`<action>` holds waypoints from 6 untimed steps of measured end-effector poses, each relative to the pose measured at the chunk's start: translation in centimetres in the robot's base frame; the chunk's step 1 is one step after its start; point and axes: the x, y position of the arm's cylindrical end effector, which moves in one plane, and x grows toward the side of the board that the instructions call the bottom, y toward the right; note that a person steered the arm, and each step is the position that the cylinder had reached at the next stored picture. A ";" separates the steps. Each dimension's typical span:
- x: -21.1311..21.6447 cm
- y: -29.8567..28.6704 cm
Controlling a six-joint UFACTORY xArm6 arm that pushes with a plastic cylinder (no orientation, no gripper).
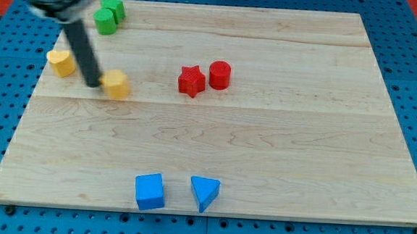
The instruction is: Move yellow heart towards yellow hexagon
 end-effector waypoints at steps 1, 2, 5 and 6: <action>0.3 8.0; 4.3 2.7; -2.9 -14.9; -5.5 -7.4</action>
